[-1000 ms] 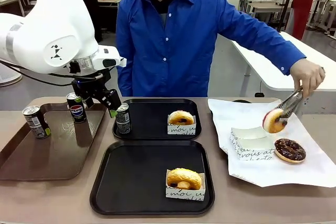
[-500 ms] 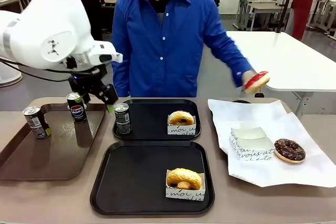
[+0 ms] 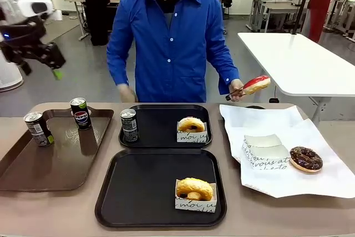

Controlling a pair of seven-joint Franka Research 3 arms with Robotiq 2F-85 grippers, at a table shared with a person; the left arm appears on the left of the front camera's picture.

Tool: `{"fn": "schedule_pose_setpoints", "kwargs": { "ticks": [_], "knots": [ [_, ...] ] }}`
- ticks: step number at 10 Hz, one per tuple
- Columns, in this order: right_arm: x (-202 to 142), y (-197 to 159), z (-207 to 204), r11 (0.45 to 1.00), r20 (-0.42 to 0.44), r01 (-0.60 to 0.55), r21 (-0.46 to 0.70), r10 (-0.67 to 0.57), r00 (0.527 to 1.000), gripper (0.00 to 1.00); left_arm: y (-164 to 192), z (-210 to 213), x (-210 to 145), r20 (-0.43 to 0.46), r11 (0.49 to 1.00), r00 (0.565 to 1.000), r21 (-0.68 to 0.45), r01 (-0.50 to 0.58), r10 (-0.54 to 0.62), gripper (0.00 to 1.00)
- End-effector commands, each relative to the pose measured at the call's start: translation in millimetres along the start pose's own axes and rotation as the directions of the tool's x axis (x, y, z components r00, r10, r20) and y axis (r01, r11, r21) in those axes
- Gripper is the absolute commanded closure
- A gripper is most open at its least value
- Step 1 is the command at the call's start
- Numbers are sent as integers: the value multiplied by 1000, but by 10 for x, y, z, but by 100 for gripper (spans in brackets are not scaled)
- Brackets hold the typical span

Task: Set up donuts and drinks on trays.
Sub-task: Pick up one Pepsi coke from the Handle tray and place it on the Flat Tray without a Pepsi coke.

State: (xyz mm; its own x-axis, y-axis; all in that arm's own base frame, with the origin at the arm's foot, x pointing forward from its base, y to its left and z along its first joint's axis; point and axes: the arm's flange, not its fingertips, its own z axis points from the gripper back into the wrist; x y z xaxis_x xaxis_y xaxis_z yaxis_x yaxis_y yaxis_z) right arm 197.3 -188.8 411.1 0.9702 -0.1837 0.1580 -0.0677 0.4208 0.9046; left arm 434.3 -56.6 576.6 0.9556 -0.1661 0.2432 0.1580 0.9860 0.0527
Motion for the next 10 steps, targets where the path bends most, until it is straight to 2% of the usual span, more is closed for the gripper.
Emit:
{"fn": "schedule_pose_setpoints", "kwargs": {
  "ticks": [1,3,4,7,8,9,10],
  "knots": [
    [23,19,-12,999,17,-17,28,17,1000,0,306,-113,-78,-46,998,999,55,-22,25,0],
    [23,19,-12,999,17,-17,28,17,1000,0,638,-392,-188,-55,995,995,57,-81,84,0],
    [23,19,-12,999,17,-17,28,17,1000,0,692,-546,-297,-62,995,993,43,-95,98,0],
    [23,19,-12,999,17,-17,28,17,1000,0,716,-885,-528,-62,991,989,-17,-135,134,0],
    [23,19,-12,999,17,-17,28,17,1000,0,604,-738,-478,-35,982,988,-111,-152,149,0],
    [23,19,-12,999,17,-17,28,17,1000,0,729,-885,-475,-97,991,986,17,-133,134,0],
    [23,19,-12,999,17,-17,28,17,1000,0,729,-885,-475,-97,991,986,17,-133,134,0]
  ]
}}
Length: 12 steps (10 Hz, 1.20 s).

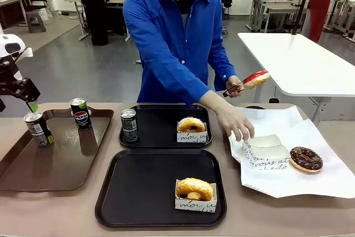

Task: Set up donuts and drinks on trays.
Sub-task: Pick up one Pepsi coke from the Handle tray and place it on the Flat Tray without a Pepsi coke.

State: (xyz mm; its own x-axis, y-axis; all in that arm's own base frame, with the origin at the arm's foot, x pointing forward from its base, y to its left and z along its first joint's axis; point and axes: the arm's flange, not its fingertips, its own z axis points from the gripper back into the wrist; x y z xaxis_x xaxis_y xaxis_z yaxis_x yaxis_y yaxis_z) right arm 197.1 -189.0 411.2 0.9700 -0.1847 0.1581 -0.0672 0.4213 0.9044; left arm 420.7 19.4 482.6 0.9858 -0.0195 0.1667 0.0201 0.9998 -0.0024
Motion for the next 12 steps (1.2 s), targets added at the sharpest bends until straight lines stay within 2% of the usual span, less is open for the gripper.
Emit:
{"fn": "schedule_pose_setpoints", "kwargs": {
  "ticks": [1,5,7,9,12],
  "knots": [
    [25,19,-15,999,16,-18,29,17,1000,0,49,3,18,-14,999,1000,37,12,-11,0],
    [25,19,-15,999,16,-18,29,17,1000,0,49,3,18,-14,999,1000,37,12,-11,0],
    [25,19,-15,999,16,-18,29,17,1000,0,57,-97,-35,-9,1000,1000,-5,-1,1,0],
    [25,19,-15,999,16,-18,29,17,1000,0,83,-276,18,63,1000,998,0,-8,8,0],
    [25,19,-15,999,16,-18,29,17,1000,0,87,-503,269,98,999,995,42,-19,15,0]
  ]
}}
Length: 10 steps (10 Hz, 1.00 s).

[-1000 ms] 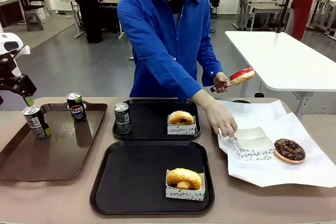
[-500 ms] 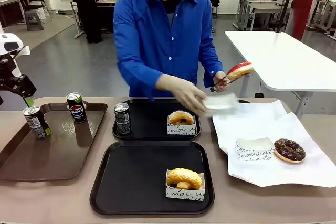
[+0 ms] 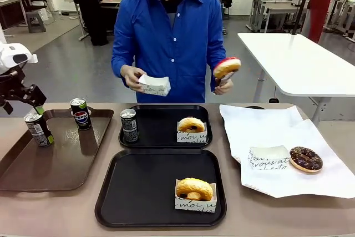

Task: Set up donuts and drinks on trays.
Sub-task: Pick up one Pepsi coke from the Handle tray and place it on the Flat Tray without a Pepsi coke.

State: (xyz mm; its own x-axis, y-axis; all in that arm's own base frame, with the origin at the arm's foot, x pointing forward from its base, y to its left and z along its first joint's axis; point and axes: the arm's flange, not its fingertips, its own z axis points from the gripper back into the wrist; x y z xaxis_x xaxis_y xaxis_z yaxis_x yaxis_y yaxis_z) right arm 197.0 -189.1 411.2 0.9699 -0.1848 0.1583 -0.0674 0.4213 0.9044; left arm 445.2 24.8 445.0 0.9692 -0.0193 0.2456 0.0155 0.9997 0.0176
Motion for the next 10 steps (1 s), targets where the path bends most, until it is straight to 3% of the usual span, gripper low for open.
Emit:
{"fn": "schedule_pose_setpoints", "kwargs": {
  "ticks": [1,5,10],
  "knots": [
    [25,19,-15,999,16,-18,29,17,1000,0,56,-174,109,24,998,999,48,-31,30,0],
    [25,19,-15,999,16,-18,29,17,1000,0,220,-438,343,-2,998,998,32,-62,62,0],
    [25,19,-15,999,16,-18,29,17,1000,0,198,-586,391,-79,998,995,11,-66,67,0]
  ]
}}
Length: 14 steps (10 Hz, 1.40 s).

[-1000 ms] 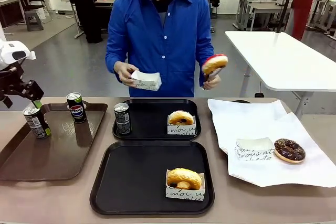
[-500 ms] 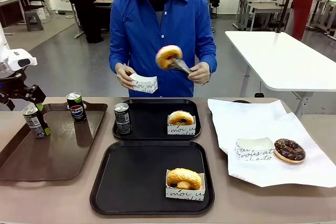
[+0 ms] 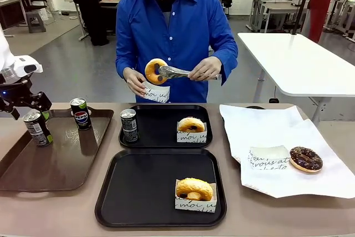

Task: Set up donuts and drinks on trays.
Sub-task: Pick up one Pepsi coke from the Handle tray and place it on the Flat Tray without a Pepsi coke.

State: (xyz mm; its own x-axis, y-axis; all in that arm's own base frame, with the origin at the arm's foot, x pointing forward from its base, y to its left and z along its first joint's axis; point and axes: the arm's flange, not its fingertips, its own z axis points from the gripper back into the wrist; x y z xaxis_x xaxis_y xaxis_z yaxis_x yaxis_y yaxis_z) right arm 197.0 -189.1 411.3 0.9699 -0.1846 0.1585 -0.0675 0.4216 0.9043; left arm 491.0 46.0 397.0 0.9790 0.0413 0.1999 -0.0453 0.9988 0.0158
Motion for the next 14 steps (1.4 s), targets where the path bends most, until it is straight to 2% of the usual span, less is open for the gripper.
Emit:
{"fn": "schedule_pose_setpoints", "kwargs": {
  "ticks": [1,4,8,9,10,11,12,13,14],
  "knots": [
    [25,19,-15,999,16,-17,29,17,1000,0,-32,-30,66,-57,1000,998,2,-10,11,0],
    [25,19,-15,999,16,-17,29,17,1000,0,-55,-103,33,-36,999,999,-33,-9,7,0],
    [25,19,-15,999,16,-17,29,17,1000,0,-61,-124,61,-59,999,998,-35,-3,1,34],
    [25,19,-15,999,16,-17,29,17,1000,0,-60,-120,52,-69,1000,998,-30,-6,4,32],
    [25,19,-15,999,16,-17,29,17,1000,0,-59,-112,46,-74,1000,997,-26,-9,7,51],
    [25,19,-15,999,16,-17,29,17,1000,0,-61,-106,62,-81,1000,997,-25,-7,5,49],
    [25,19,-15,999,16,-17,29,17,1000,0,-66,-94,72,-88,1000,996,-24,-1,-1,69],
    [25,19,-15,999,16,-17,29,17,1000,0,-70,-67,70,-93,1000,996,2,19,-19,49],
    [25,19,-15,999,16,-17,29,17,1000,0,-83,-17,39,-94,1000,995,14,25,-24,86]
  ]
}}
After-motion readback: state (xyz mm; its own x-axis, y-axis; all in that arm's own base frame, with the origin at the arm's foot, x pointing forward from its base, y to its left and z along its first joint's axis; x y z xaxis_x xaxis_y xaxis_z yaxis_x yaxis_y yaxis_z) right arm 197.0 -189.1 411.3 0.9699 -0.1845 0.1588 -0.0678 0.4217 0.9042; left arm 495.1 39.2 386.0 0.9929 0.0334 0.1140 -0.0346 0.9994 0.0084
